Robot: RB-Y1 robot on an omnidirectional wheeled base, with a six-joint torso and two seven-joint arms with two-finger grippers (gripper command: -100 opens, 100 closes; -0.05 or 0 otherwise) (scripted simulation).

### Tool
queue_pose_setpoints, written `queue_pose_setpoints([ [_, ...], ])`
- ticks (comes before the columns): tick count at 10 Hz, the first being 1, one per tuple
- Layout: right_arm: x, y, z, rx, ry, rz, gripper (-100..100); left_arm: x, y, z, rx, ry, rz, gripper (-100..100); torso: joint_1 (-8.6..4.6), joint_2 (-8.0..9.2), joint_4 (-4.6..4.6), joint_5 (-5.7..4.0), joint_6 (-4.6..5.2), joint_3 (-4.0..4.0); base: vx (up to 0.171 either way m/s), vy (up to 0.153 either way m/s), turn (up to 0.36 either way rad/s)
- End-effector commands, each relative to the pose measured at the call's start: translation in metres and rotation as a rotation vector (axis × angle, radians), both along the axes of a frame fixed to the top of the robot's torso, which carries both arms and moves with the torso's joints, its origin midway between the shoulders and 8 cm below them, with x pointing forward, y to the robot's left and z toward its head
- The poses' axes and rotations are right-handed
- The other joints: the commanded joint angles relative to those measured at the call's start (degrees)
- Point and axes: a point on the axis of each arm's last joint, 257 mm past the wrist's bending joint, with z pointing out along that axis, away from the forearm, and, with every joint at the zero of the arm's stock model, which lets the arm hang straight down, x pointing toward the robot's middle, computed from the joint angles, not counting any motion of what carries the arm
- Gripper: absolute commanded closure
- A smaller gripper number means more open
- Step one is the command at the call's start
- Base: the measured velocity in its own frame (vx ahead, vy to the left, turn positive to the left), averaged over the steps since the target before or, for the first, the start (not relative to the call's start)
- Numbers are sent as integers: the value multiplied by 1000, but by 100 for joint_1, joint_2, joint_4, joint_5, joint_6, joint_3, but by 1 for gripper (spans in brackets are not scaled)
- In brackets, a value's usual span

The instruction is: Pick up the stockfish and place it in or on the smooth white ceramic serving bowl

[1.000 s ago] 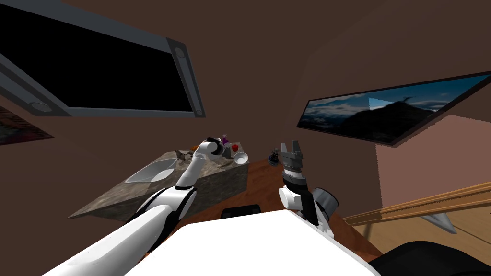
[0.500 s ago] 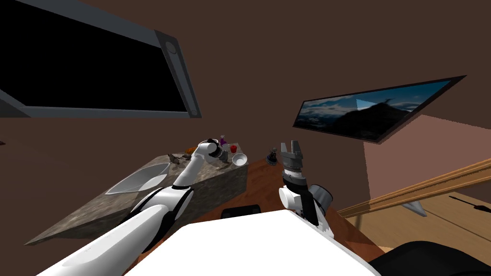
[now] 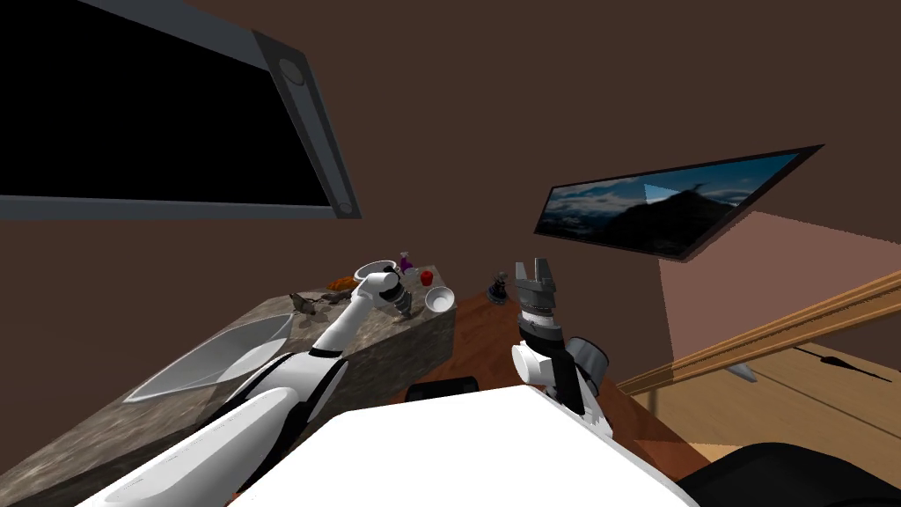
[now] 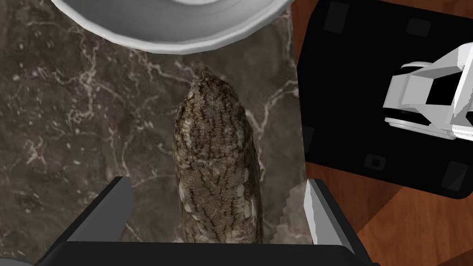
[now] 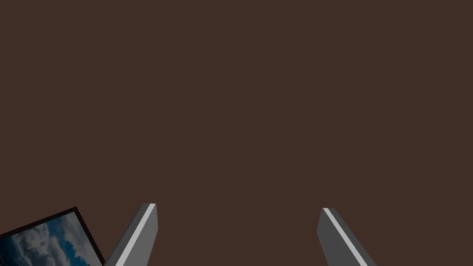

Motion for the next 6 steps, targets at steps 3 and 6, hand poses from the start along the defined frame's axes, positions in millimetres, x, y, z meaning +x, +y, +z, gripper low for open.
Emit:
queue_pose_setpoints([
  [3, 0, 0, 0, 0, 0, 0, 0, -18, 7, -16, 21, 56, 9, 0, -12, 21, 5, -3, 1, 11, 65, 35, -17],
  [6, 0, 0, 0, 0, 0, 0, 0, -15, 7, -35, 20, 50, 19, -100, -32, 54, 13, -8, 2, 31, -11, -10, -36],
])
